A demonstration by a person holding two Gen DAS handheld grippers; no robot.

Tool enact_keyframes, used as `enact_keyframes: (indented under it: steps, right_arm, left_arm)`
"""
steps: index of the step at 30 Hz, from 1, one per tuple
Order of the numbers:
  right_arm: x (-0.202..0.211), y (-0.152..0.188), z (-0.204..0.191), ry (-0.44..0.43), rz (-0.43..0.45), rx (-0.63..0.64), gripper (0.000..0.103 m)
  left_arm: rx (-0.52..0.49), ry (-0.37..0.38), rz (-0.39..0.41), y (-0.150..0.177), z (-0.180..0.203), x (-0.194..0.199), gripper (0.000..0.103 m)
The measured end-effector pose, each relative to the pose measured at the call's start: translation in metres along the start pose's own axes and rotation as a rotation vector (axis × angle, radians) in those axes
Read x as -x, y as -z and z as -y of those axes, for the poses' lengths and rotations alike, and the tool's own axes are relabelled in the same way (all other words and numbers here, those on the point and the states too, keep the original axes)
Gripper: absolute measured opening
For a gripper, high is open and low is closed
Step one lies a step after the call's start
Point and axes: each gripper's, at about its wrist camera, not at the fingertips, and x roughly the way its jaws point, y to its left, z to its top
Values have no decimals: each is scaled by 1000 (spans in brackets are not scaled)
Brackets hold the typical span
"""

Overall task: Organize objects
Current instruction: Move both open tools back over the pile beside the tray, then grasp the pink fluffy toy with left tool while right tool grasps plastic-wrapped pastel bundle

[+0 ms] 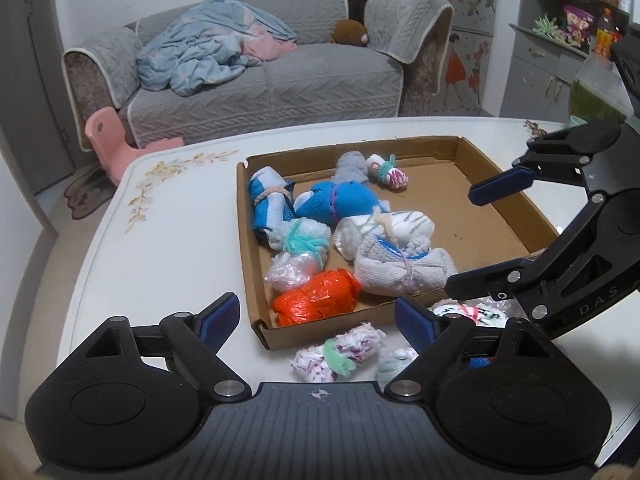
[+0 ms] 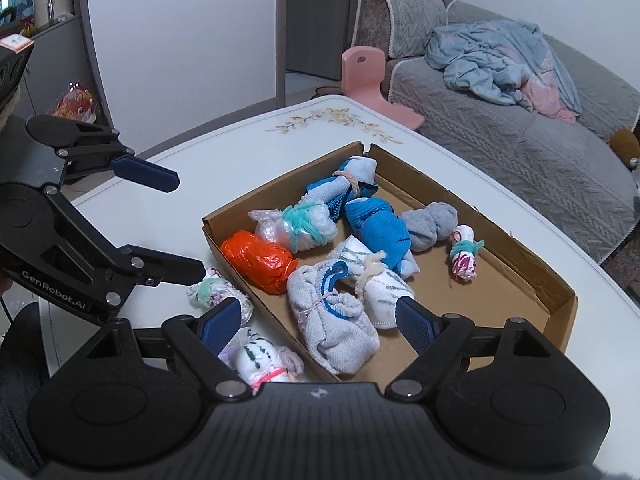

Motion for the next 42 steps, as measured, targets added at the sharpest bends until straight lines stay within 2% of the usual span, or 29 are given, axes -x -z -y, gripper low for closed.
enact_keyframes:
  steps: [9,16,20,25,30,33,39,42]
  right_arm:
    - [19,13,-12,13,58,-59,86]
    - [41,37,-16,6,112,-106,87]
    - [57,64,-18,13,151,-138,87]
    - [74,113,-26,2,191,-91,88]
    - [62,151,-26,10,173,-99,85]
    - [53,159,-25,20,181,-99,84]
    - [43,166,-22,28,185,-109,77]
    - [40,170,-20,21,180,-120,70]
  left_arm:
    - [160,-25,14,11,-2,6,89]
    - [182,-43,26,34,10,20,91]
    - [206,-33,49,58,24,30,95]
    - [173,36,94,95,52,40,100]
    - [117,112,112,114,83,29,101]
    - [77,106,116,114,97,20,102]
    - [63,102,117,111,106,1,102]
    - [69,115,113,111,106,-6,97]
